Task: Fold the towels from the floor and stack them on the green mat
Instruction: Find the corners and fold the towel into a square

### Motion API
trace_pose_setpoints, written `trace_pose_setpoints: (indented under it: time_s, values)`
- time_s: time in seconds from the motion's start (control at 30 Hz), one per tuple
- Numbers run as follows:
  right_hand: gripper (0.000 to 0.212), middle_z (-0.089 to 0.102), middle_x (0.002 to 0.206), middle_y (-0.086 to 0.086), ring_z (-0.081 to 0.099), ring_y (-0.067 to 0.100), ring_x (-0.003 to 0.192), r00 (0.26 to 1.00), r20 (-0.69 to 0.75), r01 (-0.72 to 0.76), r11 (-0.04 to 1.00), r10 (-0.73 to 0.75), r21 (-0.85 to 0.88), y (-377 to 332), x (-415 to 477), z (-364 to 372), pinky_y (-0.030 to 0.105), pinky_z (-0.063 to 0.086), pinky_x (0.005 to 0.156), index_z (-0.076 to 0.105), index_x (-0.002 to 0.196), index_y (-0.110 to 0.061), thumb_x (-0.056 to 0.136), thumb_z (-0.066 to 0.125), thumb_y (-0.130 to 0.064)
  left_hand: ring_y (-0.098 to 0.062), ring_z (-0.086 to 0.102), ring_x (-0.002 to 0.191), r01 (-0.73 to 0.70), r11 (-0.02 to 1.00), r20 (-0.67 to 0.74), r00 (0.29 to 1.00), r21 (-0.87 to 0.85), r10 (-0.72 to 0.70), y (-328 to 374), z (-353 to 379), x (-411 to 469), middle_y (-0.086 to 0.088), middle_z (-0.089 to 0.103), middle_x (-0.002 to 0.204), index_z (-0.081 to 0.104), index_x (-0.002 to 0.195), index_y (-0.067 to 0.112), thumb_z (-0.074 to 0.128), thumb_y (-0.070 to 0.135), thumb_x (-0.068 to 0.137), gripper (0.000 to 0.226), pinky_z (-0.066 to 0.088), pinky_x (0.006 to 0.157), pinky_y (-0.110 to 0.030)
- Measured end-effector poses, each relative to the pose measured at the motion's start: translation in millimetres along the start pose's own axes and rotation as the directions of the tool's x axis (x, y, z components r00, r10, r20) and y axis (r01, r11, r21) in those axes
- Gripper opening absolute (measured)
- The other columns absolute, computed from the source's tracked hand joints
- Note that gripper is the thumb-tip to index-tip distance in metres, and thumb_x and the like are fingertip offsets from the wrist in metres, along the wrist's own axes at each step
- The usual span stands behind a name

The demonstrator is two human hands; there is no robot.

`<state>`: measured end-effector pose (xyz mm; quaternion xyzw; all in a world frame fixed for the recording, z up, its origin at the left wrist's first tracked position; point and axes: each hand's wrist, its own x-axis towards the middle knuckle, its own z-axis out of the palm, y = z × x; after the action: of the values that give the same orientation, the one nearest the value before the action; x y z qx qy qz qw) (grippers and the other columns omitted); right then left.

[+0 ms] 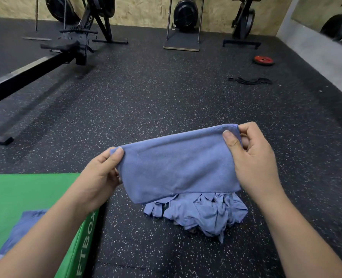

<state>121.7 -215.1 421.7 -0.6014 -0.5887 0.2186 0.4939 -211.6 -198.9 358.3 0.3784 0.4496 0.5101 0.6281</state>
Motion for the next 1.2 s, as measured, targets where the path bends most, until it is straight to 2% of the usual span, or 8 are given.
trace_pose_setpoints:
  time_s: [0.13,0.27,0.37,0.5,0.63,0.77,0.93,1.2]
  values:
    - [0.025,0.056,0.074,0.019,0.044,0.015,0.061,0.999,-0.033,0.002,1.0,-0.002,-0.014,1,0,4,0.04,0.04,0.061,0.057,0.095,-0.024,0.109,0.059,-0.045,-0.012,0.042,0.078,-0.024,0.998,-0.061,0.998,-0.059,0.02,2,0,1,0.0,0.05,0.088,0.072,0.107,0.025,0.064,0.039,0.105,0.016,0.04,0.075,-0.028]
    - [0.025,0.05,0.064,0.014,0.035,0.012,0.054,0.999,-0.03,0.015,0.999,-0.016,-0.04,2,0,9,0.03,0.031,0.054,0.056,0.096,-0.023,0.109,0.059,-0.044,-0.013,0.052,0.073,-0.091,0.996,-0.222,0.971,0.013,0.091,2,16,-4,0.0,0.059,0.085,0.062,0.1,0.024,0.054,0.041,0.111,0.022,0.046,0.064,-0.03]
    - [0.026,0.042,0.057,0.005,0.031,0.01,0.052,0.999,-0.03,0.024,0.999,-0.025,-0.047,1,-2,13,0.026,0.028,0.051,0.055,0.095,-0.022,0.109,0.059,-0.043,-0.018,0.048,0.077,-0.169,0.967,-0.326,0.918,0.193,0.226,1,23,-9,-0.004,0.054,0.086,0.056,0.097,0.021,0.052,0.046,0.112,0.029,0.044,0.069,-0.038]
    - [0.026,0.041,0.057,0.002,0.031,0.011,0.052,0.999,-0.045,0.017,0.998,-0.019,-0.054,1,-2,13,0.026,0.029,0.051,0.055,0.094,-0.023,0.109,0.059,-0.043,-0.008,0.046,0.074,-0.247,0.798,-0.288,0.841,0.549,0.458,5,18,-9,0.016,0.054,0.078,0.057,0.093,0.021,0.052,0.038,0.114,0.027,0.041,0.071,-0.035]
    - [0.025,0.04,0.056,-0.003,0.031,0.01,0.051,0.999,-0.044,0.007,0.998,-0.01,-0.058,3,-3,13,0.027,0.027,0.051,0.055,0.094,-0.022,0.108,0.06,-0.043,-0.002,0.056,0.077,-0.211,0.638,-0.245,0.799,0.74,0.549,7,11,-9,0.012,0.068,0.087,0.062,0.097,0.025,0.056,0.037,0.111,0.02,0.043,0.072,-0.018]
    - [0.023,0.041,0.057,-0.001,0.032,0.011,0.051,0.999,-0.05,-0.004,0.998,0.001,-0.059,4,-5,16,0.027,0.028,0.051,0.056,0.094,-0.025,0.108,0.061,-0.042,-0.003,0.056,0.072,-0.124,0.638,-0.305,0.799,0.76,0.518,3,11,-7,0.009,0.069,0.083,0.066,0.093,0.025,0.064,0.04,0.107,0.02,0.041,0.065,-0.015]
    - [0.018,0.056,0.067,-0.005,0.047,0.01,0.057,0.999,-0.033,-0.035,0.998,0.033,-0.056,2,-11,23,0.026,0.038,0.055,0.059,0.094,-0.027,0.106,0.064,-0.04,-0.003,0.057,0.071,-0.076,0.732,-0.373,0.822,0.677,0.43,-2,17,-5,0.007,0.074,0.083,0.072,0.091,0.025,0.066,0.044,0.105,0.024,0.048,0.072,-0.032]
    - [0.01,0.066,0.076,-0.006,0.056,0.009,0.061,0.986,0.16,-0.044,0.998,0.051,-0.044,-11,-36,58,0.022,0.041,0.058,0.06,0.097,-0.028,0.102,0.069,-0.029,-0.004,0.072,0.091,-0.096,0.763,-0.243,0.916,0.639,0.319,-16,56,-22,0.021,0.079,0.094,0.079,0.101,0.036,0.062,0.036,0.107,0.018,0.056,0.086,-0.037]
